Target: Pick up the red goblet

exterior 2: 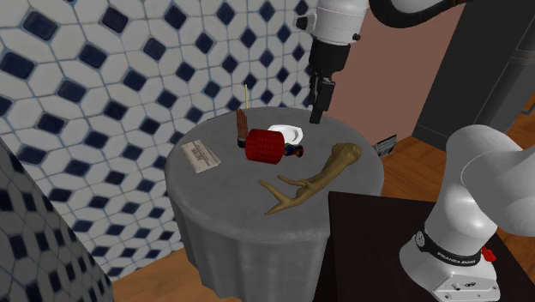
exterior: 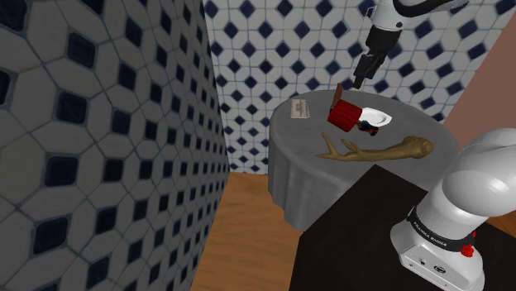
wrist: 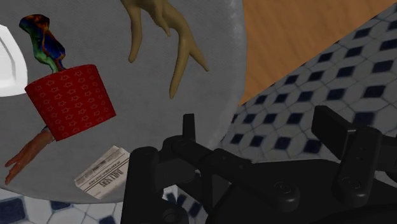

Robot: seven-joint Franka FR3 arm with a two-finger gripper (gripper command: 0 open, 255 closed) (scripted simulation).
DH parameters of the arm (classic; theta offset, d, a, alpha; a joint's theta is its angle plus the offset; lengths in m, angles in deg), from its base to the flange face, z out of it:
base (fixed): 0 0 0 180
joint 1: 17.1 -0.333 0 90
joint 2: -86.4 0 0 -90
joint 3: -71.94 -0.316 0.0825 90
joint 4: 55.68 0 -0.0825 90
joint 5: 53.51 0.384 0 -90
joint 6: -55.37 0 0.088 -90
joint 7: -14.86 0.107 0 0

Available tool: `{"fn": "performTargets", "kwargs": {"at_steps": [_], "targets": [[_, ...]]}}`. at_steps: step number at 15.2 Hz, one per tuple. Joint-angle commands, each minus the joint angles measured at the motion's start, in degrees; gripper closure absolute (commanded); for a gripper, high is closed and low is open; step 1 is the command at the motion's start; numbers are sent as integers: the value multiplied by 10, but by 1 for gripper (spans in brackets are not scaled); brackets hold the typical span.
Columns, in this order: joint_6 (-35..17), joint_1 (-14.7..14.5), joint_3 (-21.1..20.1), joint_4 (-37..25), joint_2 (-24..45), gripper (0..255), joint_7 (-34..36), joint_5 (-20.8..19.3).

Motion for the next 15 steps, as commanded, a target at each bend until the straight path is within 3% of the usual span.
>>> {"fn": "performTargets", "kwargs": {"at_steps": [1,9,15], "targets": [[-35,7,21,19,12,0,-19,-10],[-175,23,121,43,110,0,-107,-32],[-278,9,206,27,221,0,-195,-4]]}}
